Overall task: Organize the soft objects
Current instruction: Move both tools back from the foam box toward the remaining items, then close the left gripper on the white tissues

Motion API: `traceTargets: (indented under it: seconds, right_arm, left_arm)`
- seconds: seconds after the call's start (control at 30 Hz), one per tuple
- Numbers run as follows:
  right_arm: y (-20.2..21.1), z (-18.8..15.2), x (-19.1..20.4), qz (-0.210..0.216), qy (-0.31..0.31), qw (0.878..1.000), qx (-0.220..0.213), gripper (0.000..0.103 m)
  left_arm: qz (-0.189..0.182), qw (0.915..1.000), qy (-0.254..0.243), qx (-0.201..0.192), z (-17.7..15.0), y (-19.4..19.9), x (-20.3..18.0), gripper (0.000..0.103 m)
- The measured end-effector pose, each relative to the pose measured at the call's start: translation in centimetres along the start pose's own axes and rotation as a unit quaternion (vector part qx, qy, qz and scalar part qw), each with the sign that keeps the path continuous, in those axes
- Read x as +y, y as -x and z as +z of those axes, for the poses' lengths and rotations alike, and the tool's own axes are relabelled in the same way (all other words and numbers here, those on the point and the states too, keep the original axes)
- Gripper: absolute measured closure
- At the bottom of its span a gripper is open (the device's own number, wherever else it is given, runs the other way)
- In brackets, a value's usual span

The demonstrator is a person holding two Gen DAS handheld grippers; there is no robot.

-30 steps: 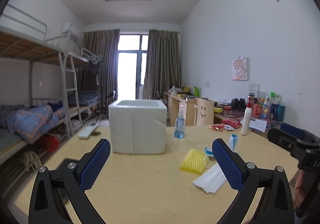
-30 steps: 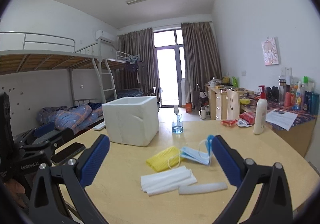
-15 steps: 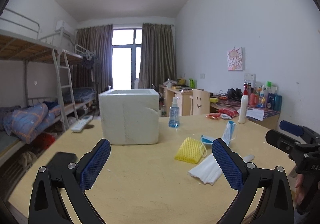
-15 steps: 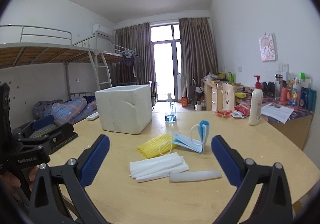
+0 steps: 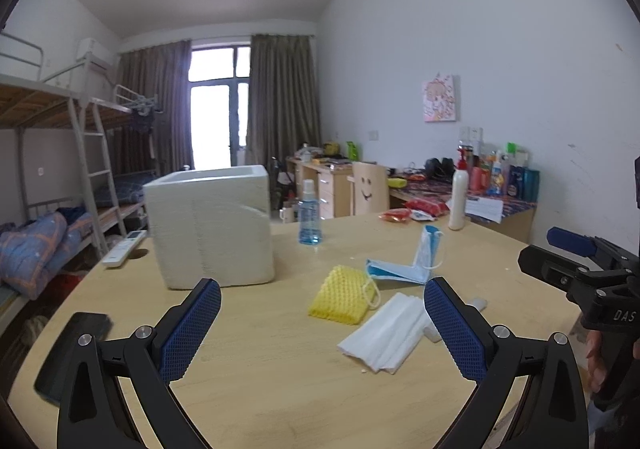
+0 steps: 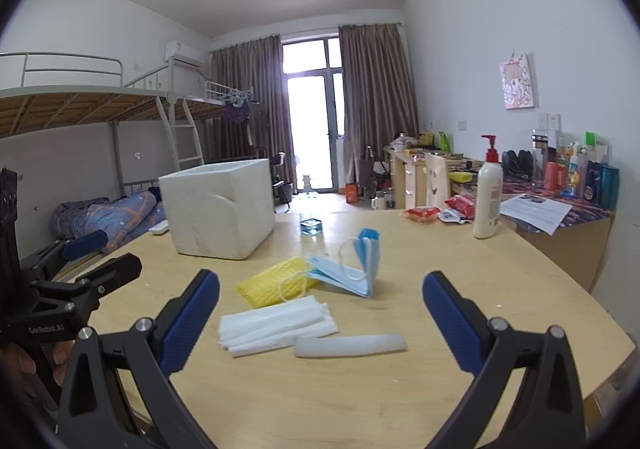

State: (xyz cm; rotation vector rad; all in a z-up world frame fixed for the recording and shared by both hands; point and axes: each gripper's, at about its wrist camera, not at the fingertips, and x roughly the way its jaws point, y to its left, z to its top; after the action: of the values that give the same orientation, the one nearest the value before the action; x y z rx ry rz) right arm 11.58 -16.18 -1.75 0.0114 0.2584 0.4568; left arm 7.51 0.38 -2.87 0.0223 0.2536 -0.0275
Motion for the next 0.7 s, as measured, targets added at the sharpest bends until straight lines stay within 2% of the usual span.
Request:
traceTargets:
  seconds: [0.23,0.37,0.7]
  right_arm:
    - [-0.9,-0.2,-1.8,-0.018,-0.009,1.0,0.015,0.0]
    - [-1.3,-0.3,-2.8,-0.025,-0.009,0.999,0.025,0.0]
    - [-2.7,-0.5,-4.5,-0.021,-0.017,0.998,0.056,0.0]
  left_arm:
    - [-0.035,0.9985,-0.025,0.034,0.0,-2.5,-1.0,0.001]
    - [-0.058,0.9964,-0.02,0.058,0.1,-4.1,-1.1,0.001]
    - [-0.068,0.993,-0.016,0.096,0.0,-7.1,-1.1,0.001]
